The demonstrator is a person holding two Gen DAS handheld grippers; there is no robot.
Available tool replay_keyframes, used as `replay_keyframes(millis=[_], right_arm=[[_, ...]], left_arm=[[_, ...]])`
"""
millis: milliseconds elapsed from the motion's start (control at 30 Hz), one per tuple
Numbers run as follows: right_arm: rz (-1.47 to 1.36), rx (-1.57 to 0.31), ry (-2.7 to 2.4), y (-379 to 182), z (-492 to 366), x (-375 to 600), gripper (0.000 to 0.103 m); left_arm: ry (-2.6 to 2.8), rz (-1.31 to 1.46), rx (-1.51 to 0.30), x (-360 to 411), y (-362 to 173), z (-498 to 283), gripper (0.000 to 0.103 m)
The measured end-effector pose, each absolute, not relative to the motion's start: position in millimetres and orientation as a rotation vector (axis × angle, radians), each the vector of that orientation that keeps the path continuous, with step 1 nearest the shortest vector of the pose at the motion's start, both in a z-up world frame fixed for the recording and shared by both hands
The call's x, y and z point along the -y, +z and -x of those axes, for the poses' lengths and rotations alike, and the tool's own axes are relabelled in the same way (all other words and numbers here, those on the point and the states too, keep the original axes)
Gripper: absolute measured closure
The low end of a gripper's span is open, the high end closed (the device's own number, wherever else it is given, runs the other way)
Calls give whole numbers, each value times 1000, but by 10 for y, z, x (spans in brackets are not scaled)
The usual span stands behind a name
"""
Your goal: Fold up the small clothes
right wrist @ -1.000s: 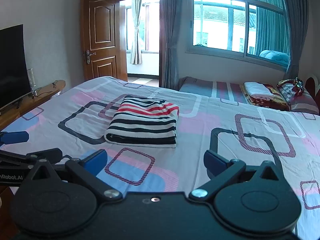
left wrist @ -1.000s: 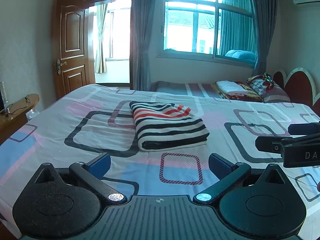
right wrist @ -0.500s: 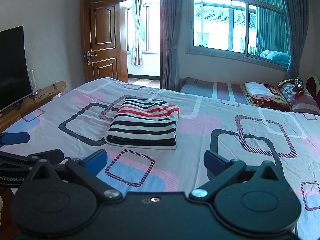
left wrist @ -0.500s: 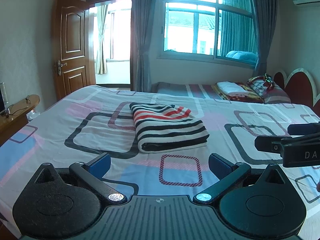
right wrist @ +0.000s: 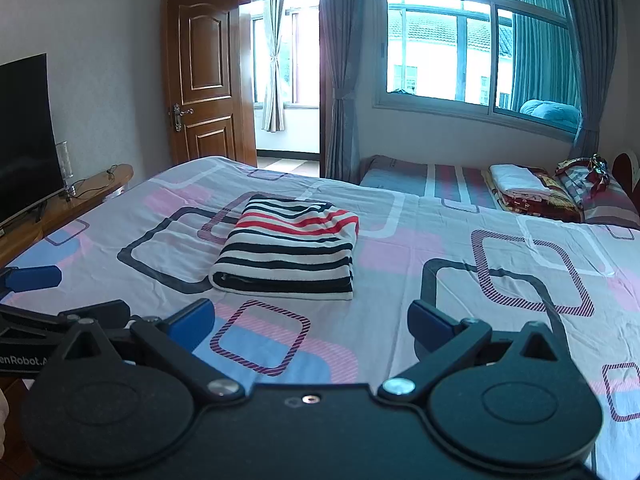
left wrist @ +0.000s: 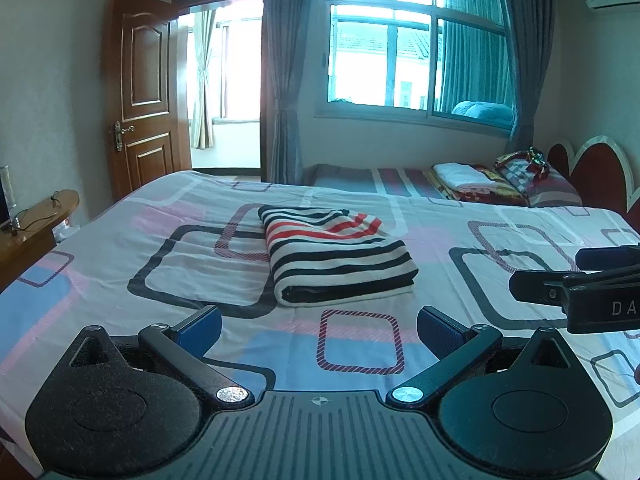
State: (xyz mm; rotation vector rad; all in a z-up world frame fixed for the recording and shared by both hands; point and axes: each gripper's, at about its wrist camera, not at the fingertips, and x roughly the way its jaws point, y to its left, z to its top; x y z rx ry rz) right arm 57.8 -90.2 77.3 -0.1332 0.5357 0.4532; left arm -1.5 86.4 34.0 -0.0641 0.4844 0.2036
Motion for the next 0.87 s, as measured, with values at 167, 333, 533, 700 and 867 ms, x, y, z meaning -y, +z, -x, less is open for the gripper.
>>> replay_keyframes(millis=[167, 333, 533, 700, 867], right_arm=[[134, -534, 453, 773, -578, 898, 1], [133, -536, 452, 770, -578, 899, 1], [133, -537, 449, 765, -581, 884, 1], [133, -537, 451, 753, -588, 872, 1], [134, -536, 451, 748, -592, 865, 1]], left_arm=[[208, 74, -486, -888, 336, 5, 0], [202, 69, -490, -894, 320, -6, 0], [176, 92, -483, -924, 311, -9, 0], [159, 75, -468, -926, 298, -4, 0], [162, 95, -474, -907, 302, 0, 0]])
